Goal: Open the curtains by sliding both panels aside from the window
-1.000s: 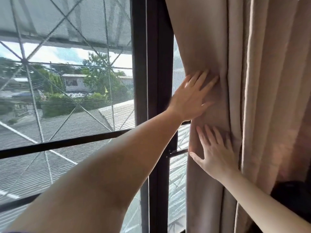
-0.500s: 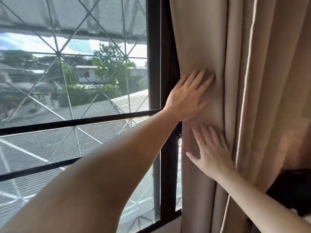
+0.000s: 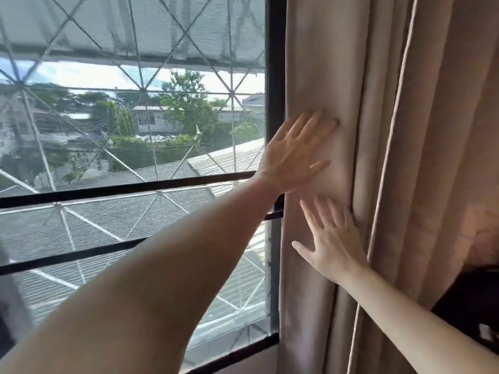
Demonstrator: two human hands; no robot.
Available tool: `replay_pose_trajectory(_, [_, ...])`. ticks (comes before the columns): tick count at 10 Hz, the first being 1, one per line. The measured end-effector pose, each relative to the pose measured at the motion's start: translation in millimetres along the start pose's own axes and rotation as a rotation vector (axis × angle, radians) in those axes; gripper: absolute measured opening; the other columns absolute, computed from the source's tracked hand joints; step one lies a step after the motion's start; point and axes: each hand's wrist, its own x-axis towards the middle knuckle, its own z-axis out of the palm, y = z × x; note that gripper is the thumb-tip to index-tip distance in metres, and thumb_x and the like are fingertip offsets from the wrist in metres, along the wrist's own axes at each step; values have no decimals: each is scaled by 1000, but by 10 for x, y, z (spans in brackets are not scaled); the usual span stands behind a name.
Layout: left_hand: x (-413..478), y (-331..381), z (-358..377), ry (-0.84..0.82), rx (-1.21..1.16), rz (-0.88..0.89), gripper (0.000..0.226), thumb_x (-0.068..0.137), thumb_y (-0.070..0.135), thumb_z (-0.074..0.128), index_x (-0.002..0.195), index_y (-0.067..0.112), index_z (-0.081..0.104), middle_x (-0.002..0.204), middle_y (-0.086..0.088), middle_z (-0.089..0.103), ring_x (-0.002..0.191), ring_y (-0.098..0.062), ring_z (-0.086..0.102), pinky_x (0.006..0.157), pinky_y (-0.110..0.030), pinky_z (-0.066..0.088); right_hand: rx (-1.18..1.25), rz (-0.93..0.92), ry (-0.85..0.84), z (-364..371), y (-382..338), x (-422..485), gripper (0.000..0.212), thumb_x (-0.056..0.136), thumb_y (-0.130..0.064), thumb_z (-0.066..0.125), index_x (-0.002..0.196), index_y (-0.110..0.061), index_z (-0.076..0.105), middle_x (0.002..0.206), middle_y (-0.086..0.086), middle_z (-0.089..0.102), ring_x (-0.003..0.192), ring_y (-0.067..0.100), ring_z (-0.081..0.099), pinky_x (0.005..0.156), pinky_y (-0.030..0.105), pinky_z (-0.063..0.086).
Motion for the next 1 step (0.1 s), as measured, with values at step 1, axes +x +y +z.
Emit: replay_pose_trajectory(1, [-114, -118, -164, -19, -9, -3, 78, 104, 65, 42, 171, 30, 22, 178, -10, 22, 165, -32, 22, 132, -53, 23, -7, -20, -5, -62, -222, -11, 99, 89, -78, 40, 170, -31, 8, 175, 8, 27, 160, 38, 21, 126, 60, 11])
